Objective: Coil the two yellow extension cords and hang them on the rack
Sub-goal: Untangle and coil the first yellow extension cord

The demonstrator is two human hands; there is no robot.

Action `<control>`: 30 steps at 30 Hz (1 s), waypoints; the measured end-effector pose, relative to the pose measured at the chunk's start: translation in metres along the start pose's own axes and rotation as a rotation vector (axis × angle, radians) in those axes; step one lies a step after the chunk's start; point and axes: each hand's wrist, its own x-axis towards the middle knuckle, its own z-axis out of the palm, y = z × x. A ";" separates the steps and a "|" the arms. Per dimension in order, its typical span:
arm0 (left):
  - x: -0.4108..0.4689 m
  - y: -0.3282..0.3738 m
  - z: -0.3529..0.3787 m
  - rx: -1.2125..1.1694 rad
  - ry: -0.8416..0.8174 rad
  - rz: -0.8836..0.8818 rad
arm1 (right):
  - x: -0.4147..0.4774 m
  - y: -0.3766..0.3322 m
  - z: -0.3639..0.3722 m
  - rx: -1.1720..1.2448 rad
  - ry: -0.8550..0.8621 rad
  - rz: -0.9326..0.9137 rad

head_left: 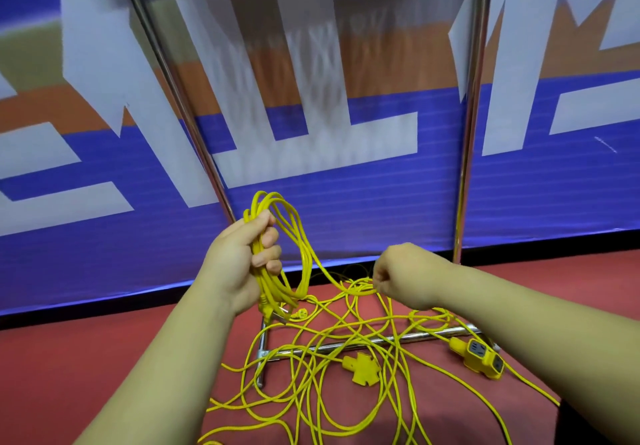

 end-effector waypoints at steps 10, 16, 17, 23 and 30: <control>-0.004 -0.023 0.019 0.252 -0.022 0.072 | -0.027 -0.020 -0.039 0.207 0.012 -0.444; -0.008 -0.042 0.035 0.486 -0.153 -0.017 | -0.029 -0.008 -0.049 0.505 0.412 -0.337; -0.008 -0.043 0.037 0.508 -0.176 -0.008 | -0.028 -0.006 -0.049 0.572 0.447 -0.286; -0.006 -0.016 0.046 0.236 -0.056 0.099 | -0.024 0.026 -0.047 0.991 0.045 -0.142; -0.005 -0.011 0.031 0.278 -0.055 0.006 | -0.024 0.041 -0.059 0.855 0.281 -0.042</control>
